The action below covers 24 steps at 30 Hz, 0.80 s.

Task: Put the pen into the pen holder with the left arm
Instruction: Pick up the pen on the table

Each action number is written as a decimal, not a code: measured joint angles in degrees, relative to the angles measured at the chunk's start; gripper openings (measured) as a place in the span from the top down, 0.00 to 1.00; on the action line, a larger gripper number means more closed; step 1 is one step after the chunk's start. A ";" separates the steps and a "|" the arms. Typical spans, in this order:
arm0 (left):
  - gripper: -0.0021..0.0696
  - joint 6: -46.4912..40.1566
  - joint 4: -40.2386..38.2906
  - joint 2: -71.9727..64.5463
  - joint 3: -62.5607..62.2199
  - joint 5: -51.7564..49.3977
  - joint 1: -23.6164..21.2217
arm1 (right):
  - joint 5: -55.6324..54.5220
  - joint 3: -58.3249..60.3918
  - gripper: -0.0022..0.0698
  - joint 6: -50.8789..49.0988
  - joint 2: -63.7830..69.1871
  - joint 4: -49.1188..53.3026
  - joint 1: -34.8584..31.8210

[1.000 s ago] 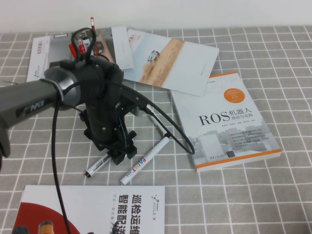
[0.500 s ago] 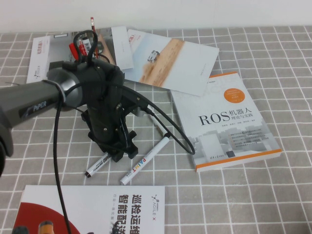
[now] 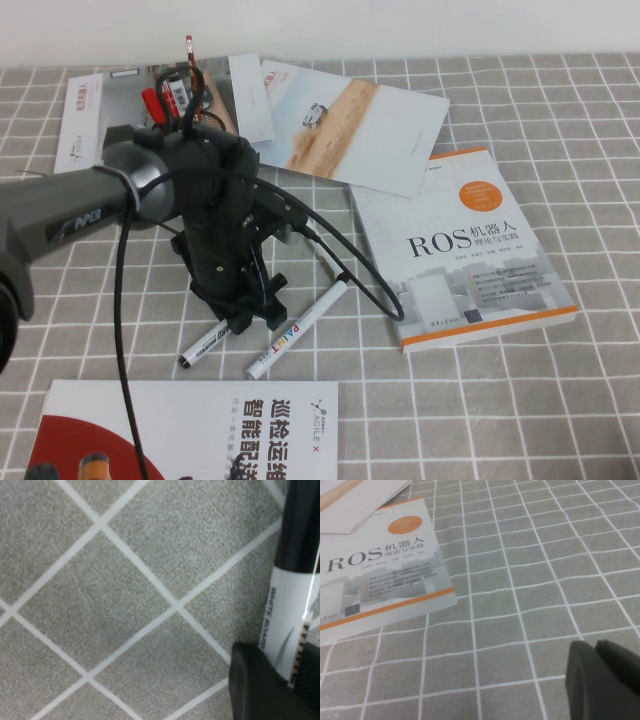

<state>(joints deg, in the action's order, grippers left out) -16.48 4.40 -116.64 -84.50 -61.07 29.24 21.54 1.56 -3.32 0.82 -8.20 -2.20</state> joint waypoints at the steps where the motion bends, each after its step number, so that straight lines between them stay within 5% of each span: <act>1: 0.82 0.00 0.00 0.00 0.00 0.00 0.00 | 0.00 0.00 0.99 0.00 0.00 0.00 0.00; 13: 0.82 -0.45 -4.40 3.89 0.02 0.19 0.00 | 0.00 0.00 0.99 0.00 0.00 0.00 0.00; 24: 0.82 -0.03 -9.12 19.45 9.23 18.58 0.00 | 0.00 0.00 0.99 0.00 0.00 0.00 0.00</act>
<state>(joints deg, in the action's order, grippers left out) -16.50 -4.73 -97.19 -75.28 -42.49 29.24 21.54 1.56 -3.32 0.82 -8.20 -2.20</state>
